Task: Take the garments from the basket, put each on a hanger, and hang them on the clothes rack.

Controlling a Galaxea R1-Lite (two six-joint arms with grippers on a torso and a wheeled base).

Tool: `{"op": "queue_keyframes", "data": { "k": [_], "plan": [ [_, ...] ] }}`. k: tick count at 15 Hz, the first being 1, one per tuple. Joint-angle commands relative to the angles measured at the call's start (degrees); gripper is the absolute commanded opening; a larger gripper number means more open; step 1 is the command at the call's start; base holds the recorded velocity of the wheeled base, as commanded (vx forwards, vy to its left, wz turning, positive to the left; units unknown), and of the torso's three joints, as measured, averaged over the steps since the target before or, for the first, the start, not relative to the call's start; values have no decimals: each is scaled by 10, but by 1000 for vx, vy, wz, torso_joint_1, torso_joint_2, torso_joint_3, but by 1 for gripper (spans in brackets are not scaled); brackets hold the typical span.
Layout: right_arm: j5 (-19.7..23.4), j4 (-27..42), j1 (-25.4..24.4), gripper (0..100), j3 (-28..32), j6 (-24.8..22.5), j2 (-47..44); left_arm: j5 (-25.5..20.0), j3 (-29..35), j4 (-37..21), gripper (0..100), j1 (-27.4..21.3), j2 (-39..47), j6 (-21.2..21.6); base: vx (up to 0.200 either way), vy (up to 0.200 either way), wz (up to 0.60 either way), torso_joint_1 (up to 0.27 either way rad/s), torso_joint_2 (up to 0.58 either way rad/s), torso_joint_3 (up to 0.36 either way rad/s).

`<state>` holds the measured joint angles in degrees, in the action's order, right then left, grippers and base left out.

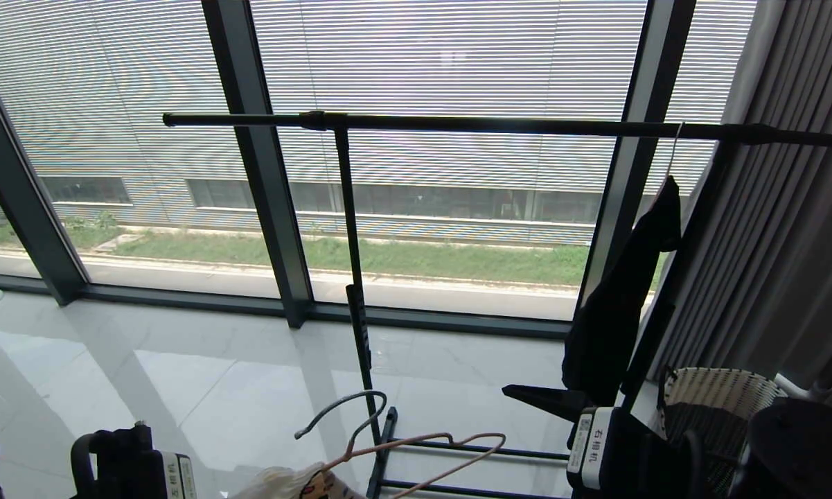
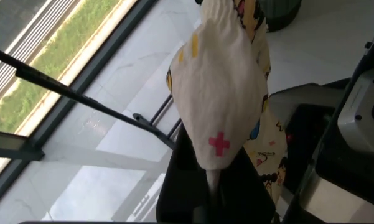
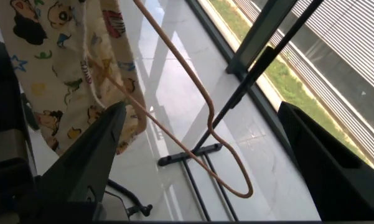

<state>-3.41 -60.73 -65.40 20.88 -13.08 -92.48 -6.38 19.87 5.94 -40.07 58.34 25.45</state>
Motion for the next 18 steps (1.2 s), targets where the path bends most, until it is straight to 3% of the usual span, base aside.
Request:
{"op": "queue_keyframes", "data": {
  "k": [1, 3, 5, 8, 9, 10, 13, 18],
  "plan": [
    [1, 0, 6, 100, -14, 1, 0, 5, -5, 2, 0, 60, -17, -1, 0, 0, 0, 0, 0, 0],
    [16, 0, 6, 100, -34, 7, -5, 4, 27, 31, 0, 119, -16, -4, 0, 0, 0, 0, 0, 0],
    [24, 0, 6, 100, -38, 50, -23, 4, 39, 87, 0, 142, -18, -3, 0, 0, 0, 0, 0, 0],
    [15, -3, 6, 100, 48, 213, -87, 2, 58, 128, 0, 140, -17, 2, 0, 0, 0, 0, 0, 0],
    [-1, -3, 7, 100, 76, 243, -104, 2, 63, 128, 0, 138, -17, 3, 0, 0, 0, 0, 0, 0],
    [-45, -3, 15, 100, 135, 281, -148, 2, 76, 128, 0, 128, -17, 4, 0, 0, 0, 0, 0, 0],
    [-68, -3, 33, 100, 208, 300, -207, 2, 90, 128, 0, 100, -17, 12, 0, 0, 0, 0, 0, 0],
    [-68, -3, 53, 100, 220, 296, -231, 2, 96, 128, 0, 87, -15, 14, 0, 0, 0, 0, 0, 0]
  ]
}}
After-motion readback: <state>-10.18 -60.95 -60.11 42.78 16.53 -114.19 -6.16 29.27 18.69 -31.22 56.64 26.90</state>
